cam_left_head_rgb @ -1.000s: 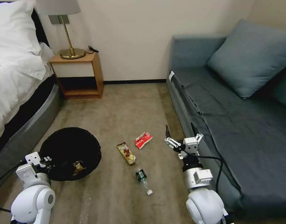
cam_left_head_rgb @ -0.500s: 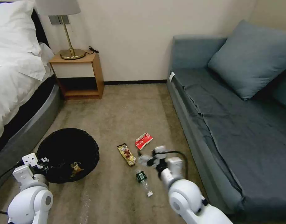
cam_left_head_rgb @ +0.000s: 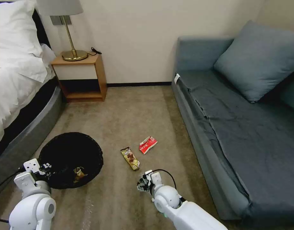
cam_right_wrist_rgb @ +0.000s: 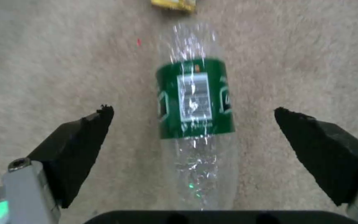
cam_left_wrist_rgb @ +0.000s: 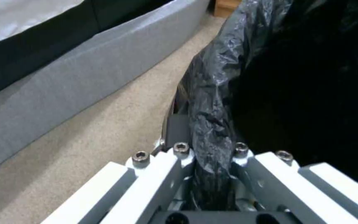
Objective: Pick up the trash bin, then pick up the garbage on the floor and place it into the trash bin.
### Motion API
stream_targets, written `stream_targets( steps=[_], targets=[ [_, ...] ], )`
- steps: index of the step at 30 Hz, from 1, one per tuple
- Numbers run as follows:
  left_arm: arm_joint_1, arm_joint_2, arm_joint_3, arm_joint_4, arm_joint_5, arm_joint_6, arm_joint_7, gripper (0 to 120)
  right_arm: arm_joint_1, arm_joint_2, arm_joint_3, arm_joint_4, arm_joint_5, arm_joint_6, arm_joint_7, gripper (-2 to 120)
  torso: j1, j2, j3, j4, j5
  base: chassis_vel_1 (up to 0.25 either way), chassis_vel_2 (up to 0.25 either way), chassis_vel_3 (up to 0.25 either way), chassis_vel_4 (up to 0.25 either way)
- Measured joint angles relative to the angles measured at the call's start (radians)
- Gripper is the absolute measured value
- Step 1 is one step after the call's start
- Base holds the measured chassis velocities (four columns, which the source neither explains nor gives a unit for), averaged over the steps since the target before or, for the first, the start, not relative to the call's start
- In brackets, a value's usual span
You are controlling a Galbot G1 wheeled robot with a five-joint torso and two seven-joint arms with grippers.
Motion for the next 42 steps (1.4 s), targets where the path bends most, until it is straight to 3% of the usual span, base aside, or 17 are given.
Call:
stream_targets(
  steps=[7, 12, 16, 23, 26, 31, 38, 42],
  targets=[
    [0.007, -0.001, -0.004, -0.007, 0.003, -0.005, 0.0, 3, 0.009, 0.03, 0.002, -0.091, -0.041, 0.06, -0.016, 93, 0.0, 0.0, 0.0, 0.0, 0.0, 0.0, 0.0, 0.0, 0.0],
    [0.013, 0.0, -0.006, -0.008, 0.004, -0.01, 0.0, 3, 0.008, 0.042, 0.01, -0.135, -0.069, 0.093, -0.026, 70, 0.0, 0.0, 0.0, 0.0, 0.0, 0.0, 0.0, 0.0, 0.0],
    [0.013, 0.0, -0.006, -0.008, 0.004, -0.011, 0.0, 3, 0.004, 0.045, 0.014, -0.147, -0.082, 0.104, -0.028, 61, 0.0, 0.0, 0.0, 0.0, 0.0, 0.0, 0.0, 0.0, 0.0],
    [0.012, 0.001, -0.005, -0.007, 0.005, -0.014, 0.0, 3, -0.006, 0.048, 0.021, -0.154, -0.099, 0.121, -0.031, 32, 0.0, 0.0, 0.0, 0.0, 0.0, 0.0, 0.0, 0.0, 0.0],
    [0.012, 0.001, -0.004, -0.005, 0.006, -0.014, 0.0, 3, -0.008, 0.046, 0.022, -0.15, -0.099, 0.125, -0.031, 28, 0.0, 0.0, 0.0, 0.0, 0.0, 0.0, 0.0, 0.0, 0.0],
    [0.008, 0.004, -0.003, 0.0, 0.007, -0.014, 0.0, 3, -0.014, 0.014, 0.047, -0.045, -0.087, 0.13, -0.028, 16, 0.0, 0.0, 0.0, 0.0, 0.0002, 0.0, 0.0, 0.0, 0.0],
    [0.005, 0.004, 0.005, 0.003, 0.008, -0.014, 0.0, 3, 0.01, -0.031, 0.108, 0.204, -0.029, 0.113, -0.002, 16, 0.0, 0.0, 0.0, -0.0002, 0.0, 0.0, 0.0, 0.0, 0.0],
    [0.006, 0.001, 0.018, 0.001, 0.008, -0.014, 0.0, 3, 0.077, -0.025, 0.107, 0.403, 0.117, 0.106, 0.026, 16, 0.0, 0.0, 0.0, -0.0001, -0.0001, 0.0, 0.0, 0.0, 0.0]
  ],
)
